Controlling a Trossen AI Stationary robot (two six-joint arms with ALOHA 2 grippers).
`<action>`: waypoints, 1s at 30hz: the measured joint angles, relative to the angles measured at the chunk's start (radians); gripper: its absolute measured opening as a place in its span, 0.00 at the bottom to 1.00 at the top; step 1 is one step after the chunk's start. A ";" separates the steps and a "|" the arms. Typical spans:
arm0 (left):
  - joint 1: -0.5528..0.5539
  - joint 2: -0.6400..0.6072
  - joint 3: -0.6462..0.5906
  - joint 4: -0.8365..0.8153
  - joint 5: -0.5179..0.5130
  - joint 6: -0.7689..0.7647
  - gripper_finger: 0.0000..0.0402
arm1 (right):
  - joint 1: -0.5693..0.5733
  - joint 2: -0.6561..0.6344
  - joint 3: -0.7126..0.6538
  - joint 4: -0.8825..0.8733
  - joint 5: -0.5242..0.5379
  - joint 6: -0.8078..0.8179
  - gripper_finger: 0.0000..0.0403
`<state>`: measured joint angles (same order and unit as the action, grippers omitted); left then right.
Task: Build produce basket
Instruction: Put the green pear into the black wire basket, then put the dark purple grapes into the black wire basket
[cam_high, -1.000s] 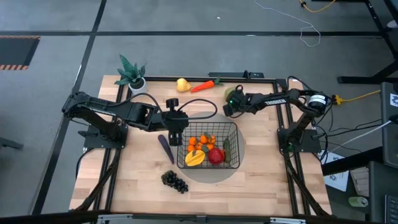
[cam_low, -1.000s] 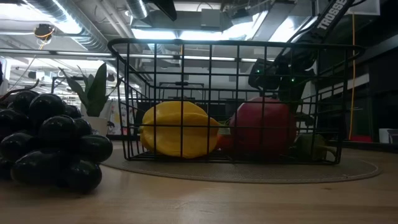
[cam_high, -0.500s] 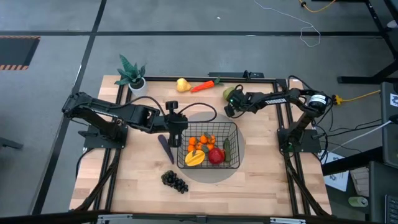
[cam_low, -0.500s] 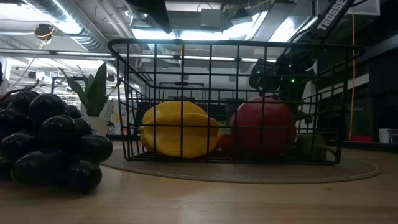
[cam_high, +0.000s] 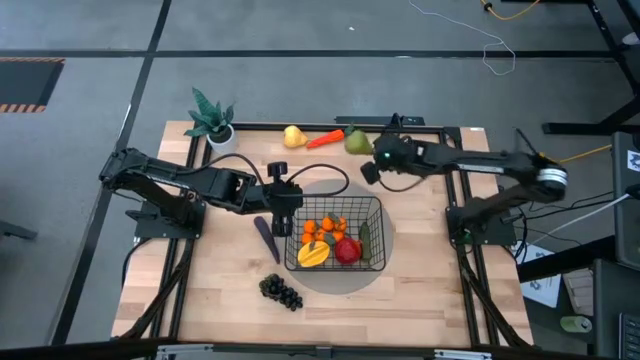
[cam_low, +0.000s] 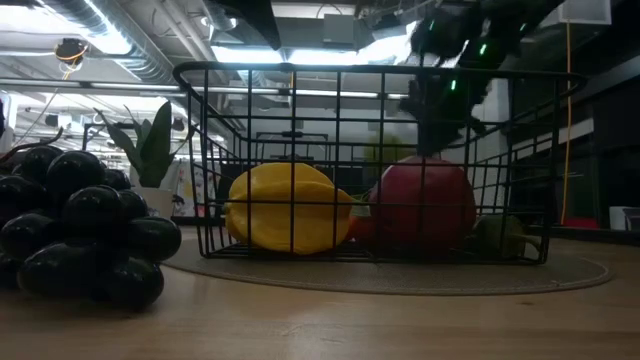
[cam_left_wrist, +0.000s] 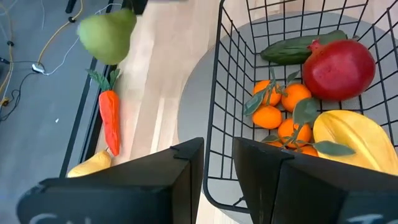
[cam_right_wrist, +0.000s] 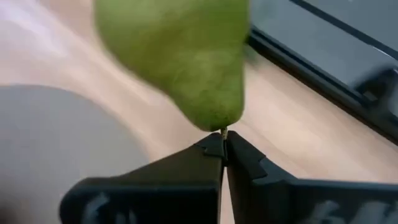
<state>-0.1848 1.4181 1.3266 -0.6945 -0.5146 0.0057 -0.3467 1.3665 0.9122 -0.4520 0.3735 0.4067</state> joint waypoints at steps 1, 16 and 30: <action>0.000 0.000 0.000 0.000 0.000 0.000 0.19 | 0.020 -0.032 0.006 0.001 -0.022 -0.001 0.00; 0.000 0.000 0.000 0.018 0.000 -0.003 0.19 | 0.412 -0.191 0.016 0.022 -0.319 0.029 0.00; 0.000 -0.002 0.000 0.034 0.000 -0.003 0.19 | 0.469 -0.143 0.015 0.113 -0.305 0.025 0.25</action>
<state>-0.1848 1.4166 1.3266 -0.6601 -0.5148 0.0025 0.1226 1.2240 0.9276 -0.3392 0.0685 0.4319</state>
